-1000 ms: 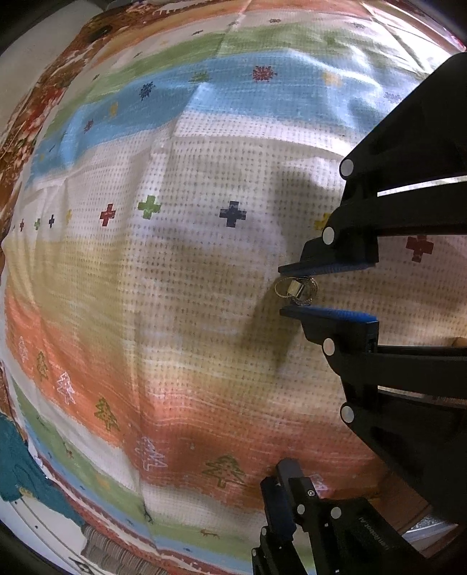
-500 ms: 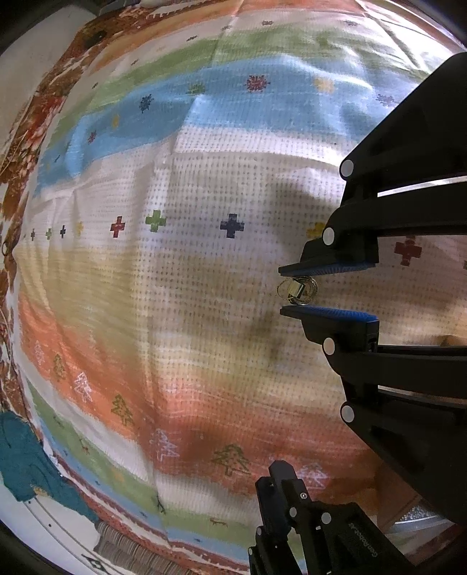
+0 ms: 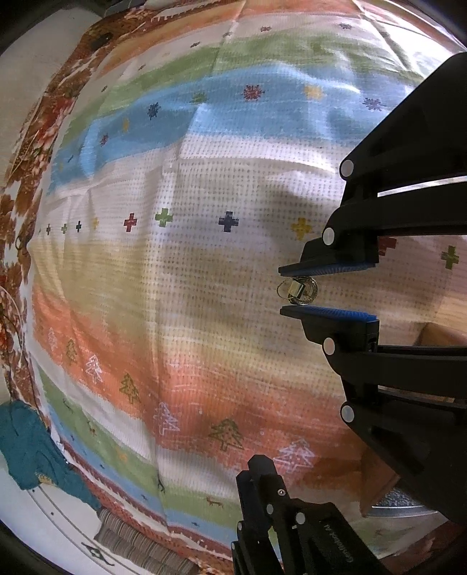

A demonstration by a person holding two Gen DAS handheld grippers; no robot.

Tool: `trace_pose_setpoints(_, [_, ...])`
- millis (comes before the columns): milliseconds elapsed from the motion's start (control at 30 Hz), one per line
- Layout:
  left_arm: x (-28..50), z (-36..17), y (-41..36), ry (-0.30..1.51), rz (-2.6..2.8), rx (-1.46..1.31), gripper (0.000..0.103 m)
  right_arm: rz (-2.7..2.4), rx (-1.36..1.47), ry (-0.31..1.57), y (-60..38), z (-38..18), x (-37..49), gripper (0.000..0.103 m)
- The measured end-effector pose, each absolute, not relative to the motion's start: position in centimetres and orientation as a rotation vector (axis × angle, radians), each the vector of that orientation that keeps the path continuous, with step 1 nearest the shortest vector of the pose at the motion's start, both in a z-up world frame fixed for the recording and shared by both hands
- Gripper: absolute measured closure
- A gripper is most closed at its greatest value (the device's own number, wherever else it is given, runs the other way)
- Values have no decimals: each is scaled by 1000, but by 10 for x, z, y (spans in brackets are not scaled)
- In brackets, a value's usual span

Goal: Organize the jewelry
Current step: 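Carry the ring and metal piece over the silver tin and open both grippers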

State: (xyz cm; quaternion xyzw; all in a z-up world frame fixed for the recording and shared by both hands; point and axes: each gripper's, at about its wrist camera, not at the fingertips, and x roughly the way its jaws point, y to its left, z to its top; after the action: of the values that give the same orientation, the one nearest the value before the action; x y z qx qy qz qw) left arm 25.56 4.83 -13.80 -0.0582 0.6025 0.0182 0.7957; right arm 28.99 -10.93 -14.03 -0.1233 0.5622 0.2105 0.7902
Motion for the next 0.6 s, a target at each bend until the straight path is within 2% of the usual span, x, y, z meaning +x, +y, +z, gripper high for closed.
trace_pose_setpoints(600, [235, -102, 43, 1186, 16, -97, 84, 486, -246, 1140, -118, -104, 268, 86])
